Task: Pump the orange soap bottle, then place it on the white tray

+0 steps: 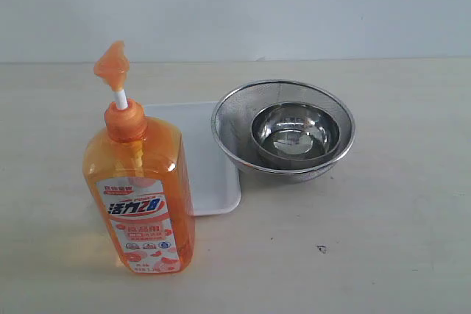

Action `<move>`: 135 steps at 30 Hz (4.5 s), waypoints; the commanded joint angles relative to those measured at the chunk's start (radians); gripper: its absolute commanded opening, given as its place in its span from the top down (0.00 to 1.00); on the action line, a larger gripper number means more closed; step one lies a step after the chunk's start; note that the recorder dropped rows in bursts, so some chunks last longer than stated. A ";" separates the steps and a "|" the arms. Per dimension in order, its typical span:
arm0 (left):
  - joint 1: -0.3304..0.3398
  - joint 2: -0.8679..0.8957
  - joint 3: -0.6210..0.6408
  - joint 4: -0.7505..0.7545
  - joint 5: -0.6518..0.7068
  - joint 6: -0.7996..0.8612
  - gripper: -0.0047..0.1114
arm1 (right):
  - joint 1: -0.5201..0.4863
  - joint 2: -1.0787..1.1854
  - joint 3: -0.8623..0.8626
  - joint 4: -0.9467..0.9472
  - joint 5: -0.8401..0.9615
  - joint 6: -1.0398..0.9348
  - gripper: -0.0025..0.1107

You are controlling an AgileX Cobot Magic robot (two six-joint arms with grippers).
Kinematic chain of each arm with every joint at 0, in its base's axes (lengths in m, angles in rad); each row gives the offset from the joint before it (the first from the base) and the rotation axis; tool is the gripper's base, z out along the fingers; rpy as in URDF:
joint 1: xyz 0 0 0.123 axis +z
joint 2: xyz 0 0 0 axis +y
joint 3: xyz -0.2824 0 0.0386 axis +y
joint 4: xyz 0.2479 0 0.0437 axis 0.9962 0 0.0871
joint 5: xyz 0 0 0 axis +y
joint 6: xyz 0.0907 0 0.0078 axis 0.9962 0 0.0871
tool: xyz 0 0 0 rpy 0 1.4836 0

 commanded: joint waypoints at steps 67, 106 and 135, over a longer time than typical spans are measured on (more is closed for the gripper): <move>0.000 -0.004 0.004 -0.004 -0.007 0.004 0.92 | 0.748 1.343 -0.612 0.112 -0.460 -0.582 0.98; 0.000 -0.004 0.004 -0.004 -0.007 0.004 0.92 | 0.223 1.723 -0.617 -1.595 -1.465 0.552 0.98; 0.000 -0.004 0.004 -0.002 -0.007 0.004 0.92 | 0.398 1.765 -0.637 -1.368 -1.394 0.685 0.33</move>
